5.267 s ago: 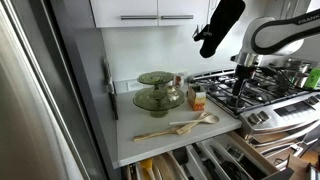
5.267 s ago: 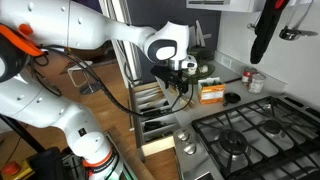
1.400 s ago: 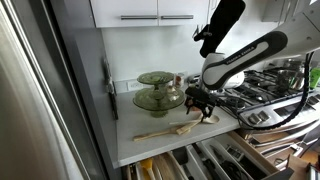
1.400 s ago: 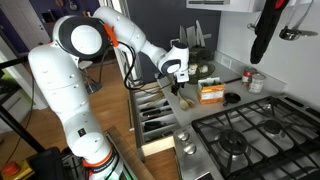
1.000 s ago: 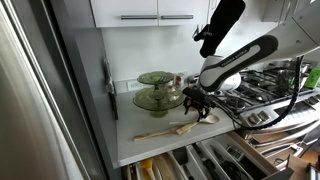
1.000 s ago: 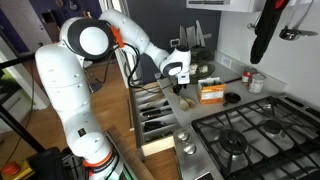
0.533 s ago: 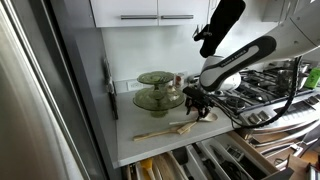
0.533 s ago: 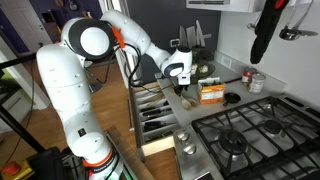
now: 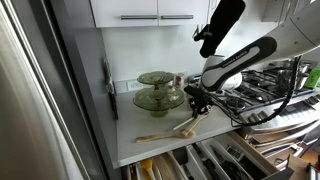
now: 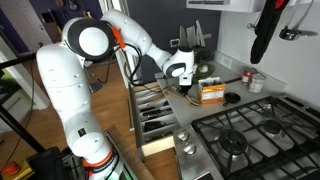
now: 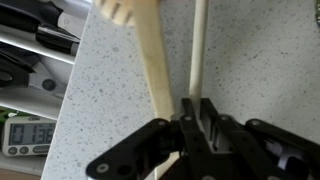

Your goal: Put the wooden cutlery in the open drawer

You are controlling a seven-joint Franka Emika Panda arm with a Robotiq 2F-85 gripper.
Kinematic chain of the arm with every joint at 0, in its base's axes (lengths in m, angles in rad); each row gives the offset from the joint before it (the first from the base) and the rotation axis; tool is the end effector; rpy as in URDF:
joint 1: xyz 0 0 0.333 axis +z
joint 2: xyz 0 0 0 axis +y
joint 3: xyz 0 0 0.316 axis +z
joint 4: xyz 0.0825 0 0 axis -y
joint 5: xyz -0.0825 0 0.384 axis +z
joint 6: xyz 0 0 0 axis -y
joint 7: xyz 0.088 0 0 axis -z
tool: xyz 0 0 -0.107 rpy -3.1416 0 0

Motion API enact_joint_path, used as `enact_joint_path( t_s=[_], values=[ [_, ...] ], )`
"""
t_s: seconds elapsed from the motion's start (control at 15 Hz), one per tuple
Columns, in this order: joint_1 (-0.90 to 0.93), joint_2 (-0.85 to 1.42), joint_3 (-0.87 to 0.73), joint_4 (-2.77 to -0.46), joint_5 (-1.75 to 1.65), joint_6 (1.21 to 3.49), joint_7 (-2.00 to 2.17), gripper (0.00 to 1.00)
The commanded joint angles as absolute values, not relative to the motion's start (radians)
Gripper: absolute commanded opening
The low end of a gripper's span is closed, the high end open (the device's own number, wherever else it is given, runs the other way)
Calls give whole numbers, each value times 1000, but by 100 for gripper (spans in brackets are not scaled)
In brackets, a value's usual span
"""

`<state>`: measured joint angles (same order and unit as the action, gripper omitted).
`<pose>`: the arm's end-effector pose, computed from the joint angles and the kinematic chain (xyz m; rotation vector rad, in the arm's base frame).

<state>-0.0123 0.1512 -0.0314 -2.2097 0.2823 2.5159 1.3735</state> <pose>0.5606 -0.0268 0.3259 -1.9903 2.1182 -0.0171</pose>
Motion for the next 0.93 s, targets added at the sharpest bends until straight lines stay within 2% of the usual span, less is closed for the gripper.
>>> enact_joint_path(
  t_s=[0.0, 0.47, 0.87],
  values=[
    [-2, 147, -48, -2214, 247, 2515, 1424, 3],
    [-19, 63, -41, -2271, 303, 2526, 1370, 3],
    [-34, -103, -42, -2400, 346, 2475, 1213, 3]
  ],
)
